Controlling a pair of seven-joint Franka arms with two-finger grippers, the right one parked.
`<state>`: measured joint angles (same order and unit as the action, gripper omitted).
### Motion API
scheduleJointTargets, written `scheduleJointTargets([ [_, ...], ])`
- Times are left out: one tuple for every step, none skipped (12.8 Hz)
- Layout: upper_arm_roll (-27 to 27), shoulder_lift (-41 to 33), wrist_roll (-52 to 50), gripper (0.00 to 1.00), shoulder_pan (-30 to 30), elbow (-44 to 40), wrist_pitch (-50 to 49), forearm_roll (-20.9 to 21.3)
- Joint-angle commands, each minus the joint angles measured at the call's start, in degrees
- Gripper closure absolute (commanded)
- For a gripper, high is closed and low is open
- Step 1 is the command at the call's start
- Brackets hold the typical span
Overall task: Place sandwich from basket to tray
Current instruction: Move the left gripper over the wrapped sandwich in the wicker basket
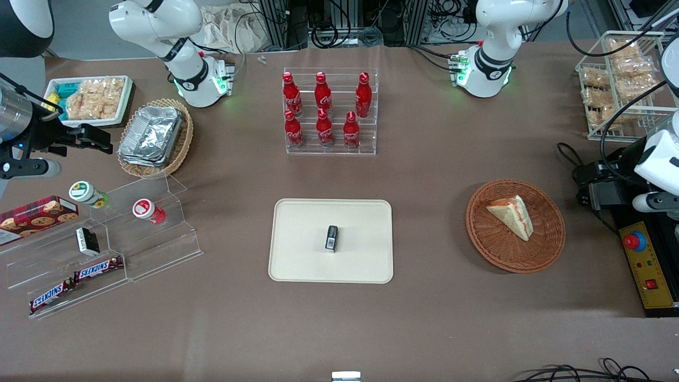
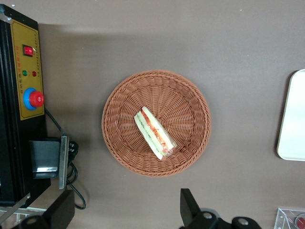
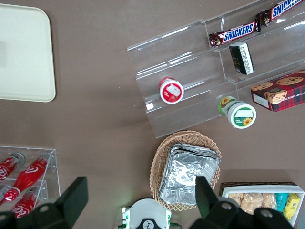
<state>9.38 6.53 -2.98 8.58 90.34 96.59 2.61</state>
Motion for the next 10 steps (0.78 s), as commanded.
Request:
scheduleJointTargets([
  [0.46,1.29,-0.98,0.01,0.12,-1.66,-1.58,0.46],
  [0.46,1.38,-1.68,0.01,0.04,-1.66,-1.58,0.29],
  [0.46,1.73,-2.64,0.01,0.04,-1.75,-1.58,0.20],
  [0.55,1.91,-3.17,0.01,-0.05,-1.66,-1.84,0.03],
  [0.55,1.99,-3.09,0.01,-0.14,-1.66,-3.50,-0.06],
  [0.64,2.00,-3.35,0.01,-0.14,-1.57,-5.60,-0.06],
  [0.55,2.34,-3.44,0.01,-0.05,-1.14,-6.49,0.02],
  [0.55,2.52,-3.79,0.01,0.03,-0.96,-6.33,0.02],
  [0.55,3.31,-5.01,0.01,0.12,-0.87,-6.41,-0.06],
  [0.55,3.49,-5.46,0.01,0.30,0.00,-6.68,-0.06],
])
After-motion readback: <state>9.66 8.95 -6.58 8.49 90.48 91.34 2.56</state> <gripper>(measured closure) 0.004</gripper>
